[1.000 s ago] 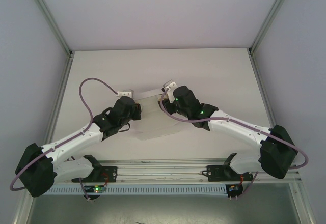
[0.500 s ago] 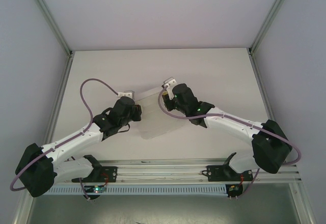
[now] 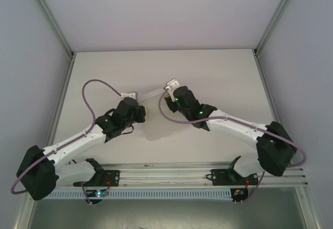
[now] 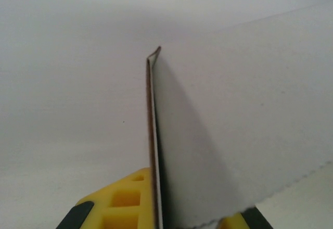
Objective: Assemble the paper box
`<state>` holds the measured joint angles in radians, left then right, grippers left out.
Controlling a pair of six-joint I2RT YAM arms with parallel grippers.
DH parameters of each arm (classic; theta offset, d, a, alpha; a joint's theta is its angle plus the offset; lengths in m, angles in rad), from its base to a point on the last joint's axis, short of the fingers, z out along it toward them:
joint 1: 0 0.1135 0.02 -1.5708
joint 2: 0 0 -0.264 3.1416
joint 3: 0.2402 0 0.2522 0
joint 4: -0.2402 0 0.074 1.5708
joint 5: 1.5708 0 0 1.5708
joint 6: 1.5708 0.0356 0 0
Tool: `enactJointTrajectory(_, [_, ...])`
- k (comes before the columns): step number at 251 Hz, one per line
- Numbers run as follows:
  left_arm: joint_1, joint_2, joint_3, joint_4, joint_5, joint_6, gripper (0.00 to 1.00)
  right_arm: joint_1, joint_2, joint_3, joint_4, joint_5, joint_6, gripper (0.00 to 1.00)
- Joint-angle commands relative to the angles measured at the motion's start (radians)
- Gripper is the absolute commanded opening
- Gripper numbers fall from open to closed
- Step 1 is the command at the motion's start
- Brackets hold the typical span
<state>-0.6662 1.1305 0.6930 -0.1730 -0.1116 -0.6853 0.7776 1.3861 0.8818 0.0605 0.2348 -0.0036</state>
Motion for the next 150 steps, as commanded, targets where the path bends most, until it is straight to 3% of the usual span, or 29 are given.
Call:
enactJointTrajectory(1, [-0.013,-0.026,0.053,0.077,0.021,-0.02,0.0,-0.067,-0.081,-0.076,-0.009,-0.286,0.001,0.42])
enactJointTrajectory(61, [-0.013,-0.06,0.041,0.081,0.023,-0.007,0.0,-0.15,-0.219,-0.178,-0.011,-0.56,0.001,0.56])
enactJointTrajectory(121, [-0.013,-0.066,0.04,0.079,0.03,0.005,0.0,-0.176,-0.213,-0.18,-0.001,-0.692,-0.009,0.54])
enactJointTrajectory(150, [-0.013,-0.061,0.041,0.08,0.052,0.013,0.0,-0.175,-0.21,-0.169,0.012,-0.652,-0.004,0.5])
